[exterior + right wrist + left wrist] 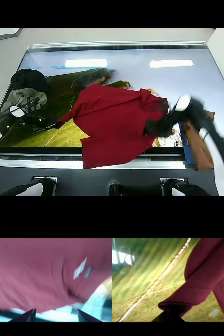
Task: Fold the shirts.
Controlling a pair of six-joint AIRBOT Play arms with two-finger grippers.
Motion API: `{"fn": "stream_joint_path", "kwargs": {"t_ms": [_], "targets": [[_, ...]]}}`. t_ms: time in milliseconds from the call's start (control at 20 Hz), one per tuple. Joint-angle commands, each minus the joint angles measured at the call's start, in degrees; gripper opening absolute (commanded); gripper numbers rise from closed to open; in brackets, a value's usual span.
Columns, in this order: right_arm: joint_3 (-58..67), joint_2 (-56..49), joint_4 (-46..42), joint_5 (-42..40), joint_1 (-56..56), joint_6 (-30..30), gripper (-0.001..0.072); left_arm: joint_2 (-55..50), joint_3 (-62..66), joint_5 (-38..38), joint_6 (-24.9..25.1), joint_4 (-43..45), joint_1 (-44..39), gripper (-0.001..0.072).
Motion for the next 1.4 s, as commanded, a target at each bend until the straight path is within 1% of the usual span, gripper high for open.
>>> {"fn": "stream_joint_path", "kwargs": {"t_ms": [0,100,200,300,350,400,450,500,550,600,650,700,800,850,900,950,1050,1150,1200,1250,1350], "targets": [[-25.6,8.7,14.4,-11.6,8.0,0.8,0.0603,0.0,0.0,-0.1,0.4,0.0,0.0,0.0031],[-30.0,8.9,18.9,-19.0,14.9,1.3,0.0603,0.0,0.0,-0.3,0.4,-0.1,0.0,0.0031],[-30.3,8.8,21.3,-27.5,20.5,4.8,0.0603,0.0,0.0,-1.0,0.4,-0.3,0.0,0.0030],[-30.3,8.4,24.4,-36.5,24.2,6.8,0.0600,0.0,0.0,-1.8,0.4,-0.3,0.0,0.0031],[-30.3,7.9,26.3,-39.8,25.2,8.0,0.0580,0.0,0.0,-2.1,0.4,-0.3,0.0,0.0031],[-30.3,7.3,28.8,-42.0,25.7,8.1,0.0505,0.0,0.0,-2.3,0.4,-0.5,0.0,0.0031],[-30.2,7.0,31.1,-43.2,25.7,7.7,0.0334,0.0,0.0,-2.3,0.4,-0.9,0.0,0.0031],[-29.6,7.0,31.8,-44.3,25.6,6.2,0.0058,0.0,0.0,-2.3,0.4,-1.8,0.0,0.0030],[-28.3,7.0,30.4,-44.2,25.0,4.8,0.0045,0.0,0.1,-2.3,0.4,-3.1,0.0,0.0030],[-25.8,7.5,27.1,-43.0,23.6,3.4,0.0044,0.1,0.9,-2.9,1.0,-4.7,0.0,0.0030],[-22.3,8.6,21.0,-40.6,21.5,3.3,0.0044,0.8,2.1,-3.3,3.3,-7.5,0.0,0.0030],[-18.0,10.2,13.8,-37.8,18.9,3.7,0.0044,2.1,4.0,-3.2,6.5,-10.8,0.0,0.0030],[-6.3,15.0,-3.7,-31.2,11.9,7.1,0.0044,7.1,10.4,-1.2,13.5,-17.3,0.0,0.0029],[0.8,18.0,-12.2,-29.4,8.2,7.6,0.0044,10.2,14.8,1.1,14.8,-18.9,0.0,0.0029],[7.5,20.8,-19.0,-29.5,4.9,7.4,0.0044,13.6,20.1,4.5,14.4,-19.3,0.0,0.0029],[14.7,23.7,-24.9,-31.1,1.7,7.2,0.0044,17.0,25.7,8.4,12.9,-19.3,0.0,0.0029],[27.6,28.7,-32.2,-35.6,-3.8,7.0,0.0044,22.9,35.7,15.5,7.8,-18.3,0.5,0.0029],[37.9,32.5,-33.3,-36.8,-8.4,7.0,0.0044,28.6,43.4,19.9,0.0,-15.3,1.9,0.0029],[41.2,34.2,-32.9,-36.0,-9.7,7.0,0.0044,31.1,45.3,20.6,-2.4,-14.3,2.3,0.0029],[43.2,35.5,-32.8,-34.6,-9.9,7.0,0.0044,33.5,46.1,21.1,-3.5,-13.9,2.3,0.0029],[44.5,37.8,-32.5,-32.0,-9.9,7.5,0.0044,37.3,46.2,20.8,-3.6,-13.9,2.3,0.0029]]}}
